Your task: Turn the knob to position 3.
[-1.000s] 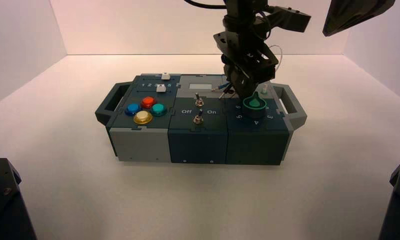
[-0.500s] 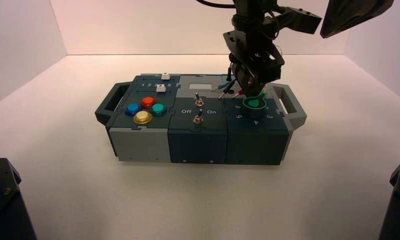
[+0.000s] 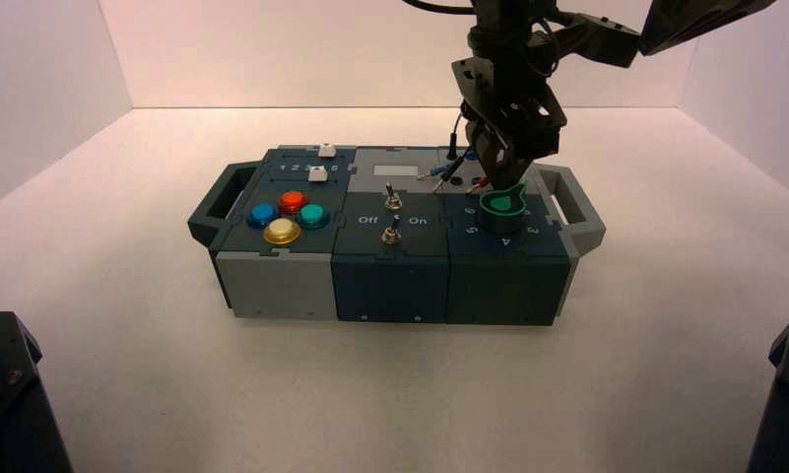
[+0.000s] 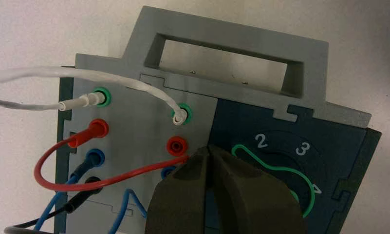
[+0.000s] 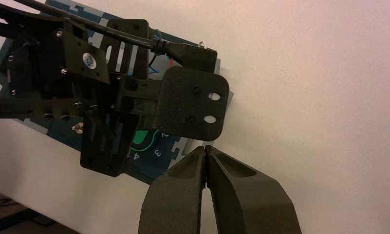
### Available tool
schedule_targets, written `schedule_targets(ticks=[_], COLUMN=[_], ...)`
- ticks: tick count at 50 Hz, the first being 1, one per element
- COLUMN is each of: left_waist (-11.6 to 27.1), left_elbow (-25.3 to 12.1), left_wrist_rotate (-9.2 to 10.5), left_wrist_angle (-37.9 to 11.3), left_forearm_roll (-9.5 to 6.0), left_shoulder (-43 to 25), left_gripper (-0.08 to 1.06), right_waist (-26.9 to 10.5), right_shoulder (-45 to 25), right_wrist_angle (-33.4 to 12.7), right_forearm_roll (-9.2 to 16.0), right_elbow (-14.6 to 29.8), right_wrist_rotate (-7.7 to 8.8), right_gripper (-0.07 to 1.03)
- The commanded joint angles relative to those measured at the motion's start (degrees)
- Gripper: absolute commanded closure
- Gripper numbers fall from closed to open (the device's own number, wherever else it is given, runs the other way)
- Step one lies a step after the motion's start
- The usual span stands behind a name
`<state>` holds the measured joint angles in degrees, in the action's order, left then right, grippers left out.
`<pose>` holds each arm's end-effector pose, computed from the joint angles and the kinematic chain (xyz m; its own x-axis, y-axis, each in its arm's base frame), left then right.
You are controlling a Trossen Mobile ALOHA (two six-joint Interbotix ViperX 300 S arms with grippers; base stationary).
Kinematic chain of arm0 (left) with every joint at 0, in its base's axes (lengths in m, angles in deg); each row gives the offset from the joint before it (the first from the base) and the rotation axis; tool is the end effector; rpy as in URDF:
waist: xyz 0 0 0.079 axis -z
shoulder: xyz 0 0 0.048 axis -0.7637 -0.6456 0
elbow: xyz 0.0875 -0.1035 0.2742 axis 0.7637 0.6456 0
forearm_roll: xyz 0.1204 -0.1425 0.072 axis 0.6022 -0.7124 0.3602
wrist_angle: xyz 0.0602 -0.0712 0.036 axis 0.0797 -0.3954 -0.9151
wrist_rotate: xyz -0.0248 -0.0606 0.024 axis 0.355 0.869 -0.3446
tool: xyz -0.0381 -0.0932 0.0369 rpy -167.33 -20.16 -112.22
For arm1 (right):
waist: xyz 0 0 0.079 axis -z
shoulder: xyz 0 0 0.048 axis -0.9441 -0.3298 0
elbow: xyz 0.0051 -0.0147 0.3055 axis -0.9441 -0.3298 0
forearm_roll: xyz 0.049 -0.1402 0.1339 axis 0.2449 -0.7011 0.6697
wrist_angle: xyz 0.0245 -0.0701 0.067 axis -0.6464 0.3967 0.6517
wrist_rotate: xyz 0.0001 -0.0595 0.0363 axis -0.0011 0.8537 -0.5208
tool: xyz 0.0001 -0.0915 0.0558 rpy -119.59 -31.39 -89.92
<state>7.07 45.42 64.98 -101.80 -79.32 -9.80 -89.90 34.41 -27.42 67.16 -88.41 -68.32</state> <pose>0.2537 -0.3907 0.0329 0.1095 -0.1793 -0.9777 0.9840 0.1586 0.0811 0.2107 0.0868 0.1763 0.4773 0.2428 -0.8446 -0.3280 0.9408 0.0851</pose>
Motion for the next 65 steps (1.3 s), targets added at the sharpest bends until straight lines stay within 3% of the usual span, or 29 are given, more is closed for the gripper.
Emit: schedule_targets(ticks=[1,15,52,65], left_waist=[0.18,1.41,4.13,4.13], left_elbow=[-2.11,-2.29,-3.78,-3.87], left_wrist_rotate=[-0.35,-1.41,-1.58,-1.58], left_wrist_angle=[-0.79,-1.93,-3.87,-4.13], left_forearm_roll=[0.09,0.09,-0.09,-0.09], left_shoulder=[0.88,0.97,0.79,0.62], left_gripper=[1.01,1.01,1.01,1.01], right_waist=[-0.26,-0.26,-0.26,-2.20], right_shoulder=[0.09,0.79,1.85,0.79], right_wrist_angle=[0.44,0.70,-0.09,-1.58], right_forearm_roll=[0.26,0.26,1.14,1.76], right_elbow=[1.32,1.32,0.79,0.88], right_wrist_rotate=[0.18,0.18,0.09,0.09], right_gripper=[0.98,0.98,0.98,0.98])
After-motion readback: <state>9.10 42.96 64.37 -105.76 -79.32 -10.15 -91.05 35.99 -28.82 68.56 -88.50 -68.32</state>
